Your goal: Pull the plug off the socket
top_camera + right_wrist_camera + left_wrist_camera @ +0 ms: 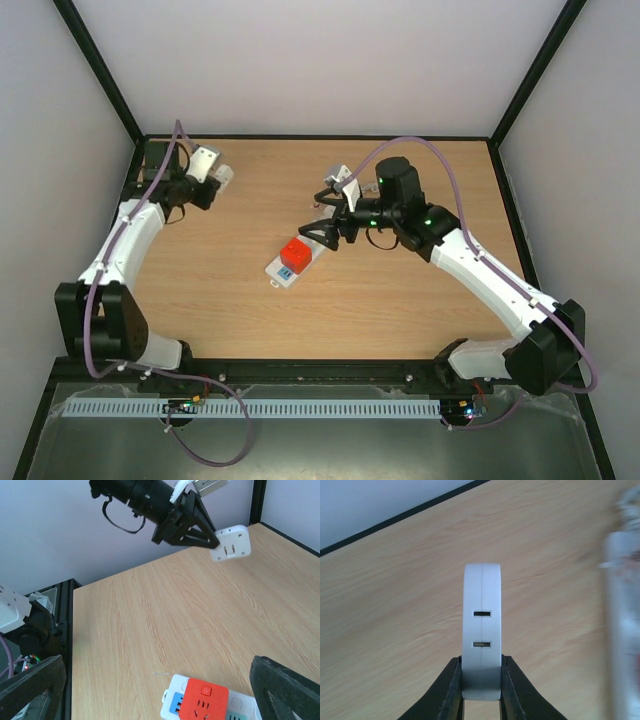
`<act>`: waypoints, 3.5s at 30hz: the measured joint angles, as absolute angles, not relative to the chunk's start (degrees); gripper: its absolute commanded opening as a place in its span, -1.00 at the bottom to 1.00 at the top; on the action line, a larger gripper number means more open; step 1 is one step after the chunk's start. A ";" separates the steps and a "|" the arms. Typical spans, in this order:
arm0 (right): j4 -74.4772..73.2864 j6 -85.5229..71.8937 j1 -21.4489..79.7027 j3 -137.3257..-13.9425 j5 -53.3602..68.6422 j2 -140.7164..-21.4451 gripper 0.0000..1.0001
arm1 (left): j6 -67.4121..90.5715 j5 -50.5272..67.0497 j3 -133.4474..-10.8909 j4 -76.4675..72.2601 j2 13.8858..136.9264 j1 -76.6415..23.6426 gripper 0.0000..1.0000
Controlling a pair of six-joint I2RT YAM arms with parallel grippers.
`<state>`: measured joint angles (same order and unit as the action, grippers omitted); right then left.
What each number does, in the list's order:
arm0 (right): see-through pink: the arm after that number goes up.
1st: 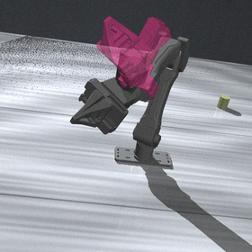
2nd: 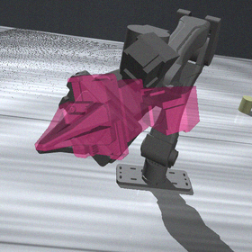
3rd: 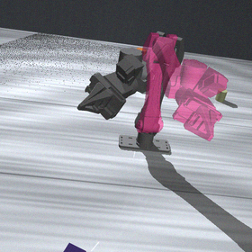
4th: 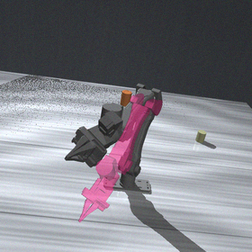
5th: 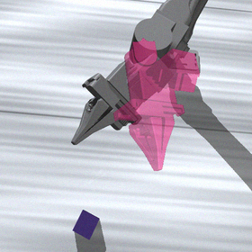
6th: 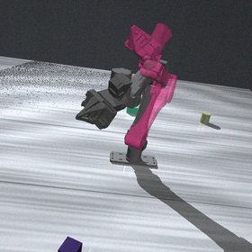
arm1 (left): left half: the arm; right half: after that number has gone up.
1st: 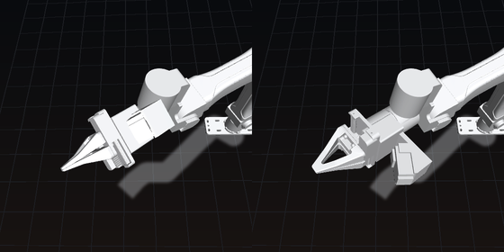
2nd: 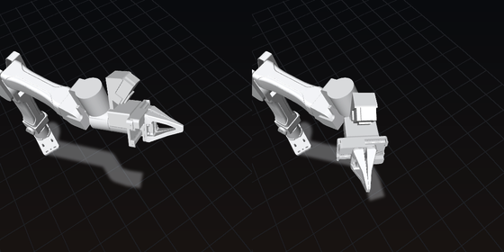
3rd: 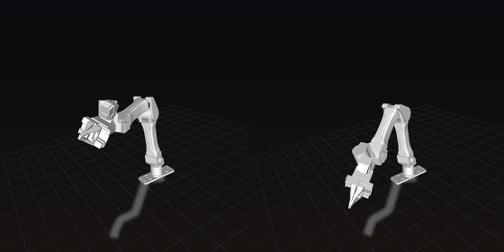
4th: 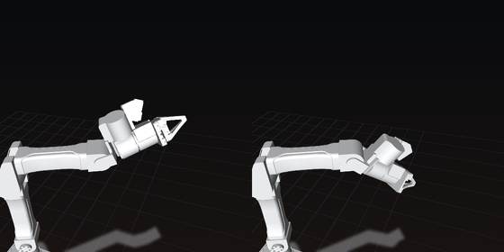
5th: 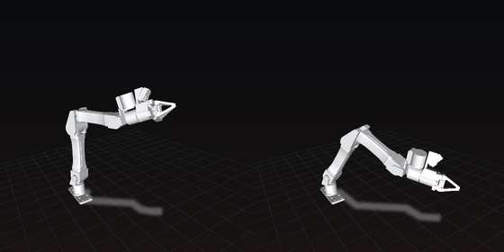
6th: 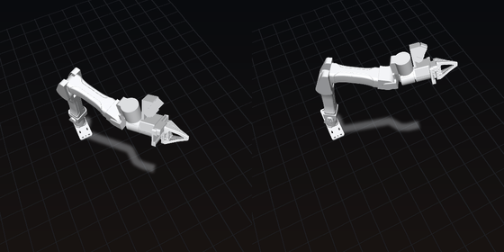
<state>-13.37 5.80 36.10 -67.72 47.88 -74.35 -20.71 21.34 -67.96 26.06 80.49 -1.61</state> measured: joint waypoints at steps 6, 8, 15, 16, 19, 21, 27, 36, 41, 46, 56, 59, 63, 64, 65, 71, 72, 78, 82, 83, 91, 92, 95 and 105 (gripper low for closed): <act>-13.15 5.76 35.94 -67.18 47.86 -74.37 0.97 | -26.52 10.07 -73.19 24.45 88.42 2.09 -0.95; -12.97 5.76 35.94 -67.09 47.86 -74.39 0.97 | -28.01 6.92 -75.09 23.79 91.55 3.27 -0.95; -12.56 5.76 35.83 -66.89 47.83 -75.70 0.97 | -31.40 -3.99 -82.50 19.66 104.38 6.22 -0.95; -12.53 5.76 35.83 -66.83 47.83 -75.85 0.97 | -31.77 -5.50 -83.35 19.00 106.17 6.48 -0.95; -12.47 5.76 35.83 -66.59 47.79 -76.09 0.97 | -32.67 -9.23 -84.88 16.86 110.52 6.96 -0.95; -12.43 5.76 35.83 -66.50 47.79 -76.14 0.97 | -33.36 -11.49 -85.30 15.29 112.84 7.03 -0.95; -12.16 5.78 35.83 -66.26 47.66 -76.40 0.97 | -35.90 -17.30 -86.26 10.74 118.34 7.01 -0.94; -12.10 5.78 35.83 -65.95 47.57 -77.49 0.97 | -38.46 -22.55 -87.48 5.13 124.38 7.01 -0.85; -12.10 5.80 35.75 -65.93 47.55 -77.87 0.97 | -38.85 -24.51 -88.14 2.50 126.89 6.79 -0.52; -12.12 5.80 35.73 -65.93 47.53 -77.87 0.96 | -38.98 -24.45 -88.31 2.90 127.17 6.07 -0.03; -11.94 5.78 35.64 -65.71 47.51 -77.87 0.97 | -36.80 -20.27 -88.29 8.69 125.62 4.47 0.79; -11.68 5.74 35.48 -65.39 47.44 -77.87 0.97 | -35.48 -16.62 -87.35 11.64 121.71 4.27 0.89; -11.51 5.72 35.07 -64.84 46.92 -77.87 0.96 | -33.39 -9.76 -83.68 15.27 112.16 3.86 0.97; -11.40 5.69 34.96 -64.60 46.63 -77.87 0.96 | -32.86 -8.16 -82.50 15.88 109.36 3.73 0.99; -11.25 5.56 34.85 -64.29 46.33 -77.82 0.97 | -32.38 -6.61 -81.14 16.19 106.56 3.53 0.99; -10.76 5.13 34.39 -62.33 43.97 -77.60 0.97 | -30.57 4.47 -73.78 19.88 93.12 -0.01 0.99; -10.63 5.02 34.26 -62.02 43.66 -77.47 0.97 | -30.02 7.16 -72.66 20.93 91.37 -0.97 0.99; -8.78 3.57 32.42 -59.90 42.37 -75.85 0.97 | -26.02 17.34 -65.60 25.06 83.00 -8.40 0.99; -7.64 2.92 31.48 -58.52 41.74 -75.07 0.97 | -22.44 20.34 -61.80 25.82 79.68 -15.59 0.99; -7.25 2.72 31.38 -58.19 41.56 -74.94 0.97 | -21.39 20.95 -61.19 25.85 79.35 -17.28 0.99; -5.37 1.28 30.22 -55.68 40.91 -73.10 0.97 | -15.11 21.65 -58.08 25.58 79.48 -24.51 0.99; -5.28 1.04 30.00 -55.51 40.84 -72.88 0.97 | -14.57 21.37 -57.80 25.50 79.68 -25.28 0.99; -4.93 0.69 29.58 -55.27 40.62 -72.31 0.97 | -13.13 20.58 -57.01 24.91 80.62 -27.97 0.99; -3.11 -0.43 29.19 -54.33 39.97 -71.96 0.97 | -10.44 15.16 -56.29 23.16 85.47 -34.28 0.99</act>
